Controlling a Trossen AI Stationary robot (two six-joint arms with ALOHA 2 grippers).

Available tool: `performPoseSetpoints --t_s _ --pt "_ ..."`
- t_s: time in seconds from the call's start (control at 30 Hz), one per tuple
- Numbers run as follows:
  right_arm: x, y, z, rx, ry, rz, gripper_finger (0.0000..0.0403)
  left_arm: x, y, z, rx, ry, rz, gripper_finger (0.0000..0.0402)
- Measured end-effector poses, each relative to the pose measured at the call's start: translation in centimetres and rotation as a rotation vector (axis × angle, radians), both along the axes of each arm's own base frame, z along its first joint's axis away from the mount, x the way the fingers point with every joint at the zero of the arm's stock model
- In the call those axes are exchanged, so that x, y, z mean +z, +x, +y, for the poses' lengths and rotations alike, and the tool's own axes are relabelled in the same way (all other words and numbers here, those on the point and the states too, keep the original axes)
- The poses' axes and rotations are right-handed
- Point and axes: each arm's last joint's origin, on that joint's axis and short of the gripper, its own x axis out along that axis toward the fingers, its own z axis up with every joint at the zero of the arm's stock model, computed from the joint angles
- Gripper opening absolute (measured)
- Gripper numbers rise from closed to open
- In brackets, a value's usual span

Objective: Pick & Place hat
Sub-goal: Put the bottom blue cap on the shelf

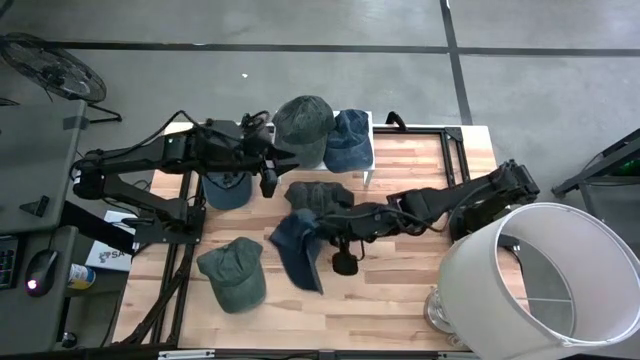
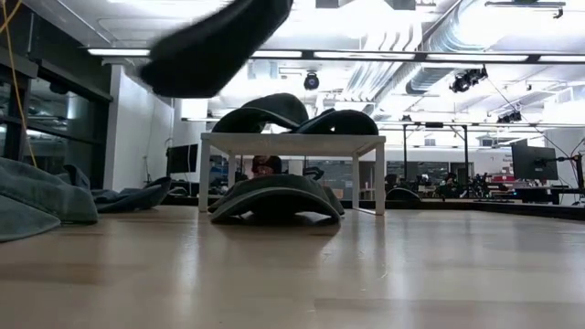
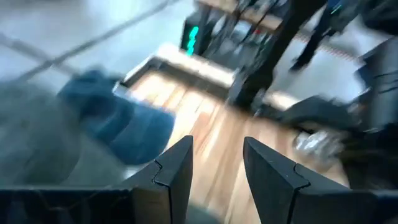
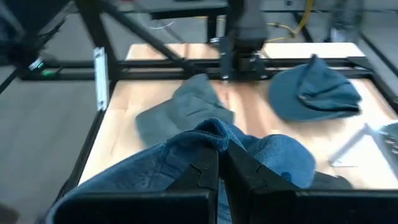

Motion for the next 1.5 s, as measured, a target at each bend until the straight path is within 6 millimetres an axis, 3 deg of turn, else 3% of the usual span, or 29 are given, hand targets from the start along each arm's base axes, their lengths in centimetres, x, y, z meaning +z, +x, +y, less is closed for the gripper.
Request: performPoseSetpoints --t_s 0.27,0.4,0.83,1.13,1.5 --pt "3.0 -0.4 -1.4 -0.142 0.083 -0.015 0.0000 2.7 -1.6 -0.2 -0.047 0.062 -0.206 0.0140" --pt "4.2 -0.7 -1.8 -0.151 0.094 -0.017 0.0000 3.0 -2.0 -0.2 -0.036 0.063 -0.223 0.0140" --pt "5.0 -1.2 -0.8 0.194 -0.064 0.002 0.0000 -1.0 -0.4 -0.3 -0.081 -0.085 0.099 0.0140" --pt "5.1 -1.2 -0.9 0.203 -0.077 -0.001 0.0000 -2.9 1.3 -1.1 -0.356 -0.090 0.225 0.0140" --pt "5.0 -1.2 -1.0 0.152 -0.104 0.001 0.0000 -3.4 2.0 -2.1 -0.492 -0.021 0.243 0.0141"
